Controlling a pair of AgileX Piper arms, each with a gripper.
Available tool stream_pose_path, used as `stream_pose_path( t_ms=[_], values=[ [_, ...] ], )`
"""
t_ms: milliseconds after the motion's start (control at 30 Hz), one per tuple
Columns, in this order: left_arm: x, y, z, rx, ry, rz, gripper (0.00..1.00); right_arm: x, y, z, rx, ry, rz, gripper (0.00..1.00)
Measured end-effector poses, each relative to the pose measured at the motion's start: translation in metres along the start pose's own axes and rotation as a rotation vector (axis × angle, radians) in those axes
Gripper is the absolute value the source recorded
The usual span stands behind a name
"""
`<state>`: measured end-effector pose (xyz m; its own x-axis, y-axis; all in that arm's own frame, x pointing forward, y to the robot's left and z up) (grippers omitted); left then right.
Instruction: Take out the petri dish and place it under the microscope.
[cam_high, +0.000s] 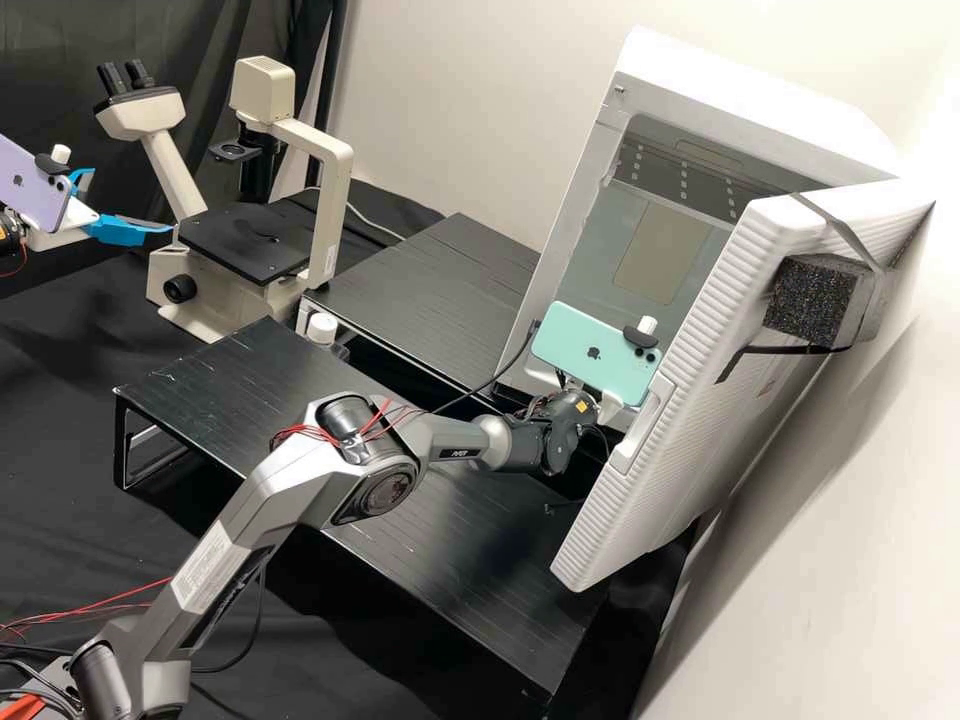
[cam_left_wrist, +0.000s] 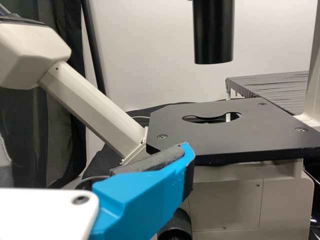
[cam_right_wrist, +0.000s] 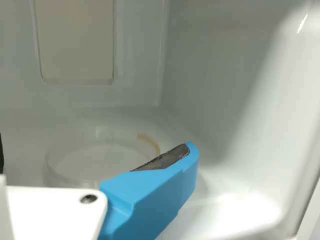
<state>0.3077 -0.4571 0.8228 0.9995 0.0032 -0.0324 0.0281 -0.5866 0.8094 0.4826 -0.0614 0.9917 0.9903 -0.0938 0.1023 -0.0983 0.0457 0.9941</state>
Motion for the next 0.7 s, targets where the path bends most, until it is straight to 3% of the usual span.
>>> stream_pose_path(
  t_ms=[133, 533, 567, 700],
  values=[
    [0.0, 0.0, 0.0, 0.0, 0.0, 0.0, 1.0, 0.0031, -0.0077, 0.0024, 0.019, -0.007, -0.016, 1.0],
    [0.0, 0.0, 0.0, 0.0, 0.0, 0.0, 1.0, 0.004, -0.0047, 0.0002, 0.016, -0.001, -0.008, 1.0],
    [0.0, 0.0, 0.0, 0.0, 0.0, 0.0, 1.0, 0.004, -0.0047, 0.0002, 0.016, -0.001, -0.008, 0.0],
    [0.0, 0.0, 0.0, 0.0, 0.0, 0.0, 1.0, 0.004, -0.0047, 0.0002, 0.016, -0.001, -0.008, 0.0]
  ],
)
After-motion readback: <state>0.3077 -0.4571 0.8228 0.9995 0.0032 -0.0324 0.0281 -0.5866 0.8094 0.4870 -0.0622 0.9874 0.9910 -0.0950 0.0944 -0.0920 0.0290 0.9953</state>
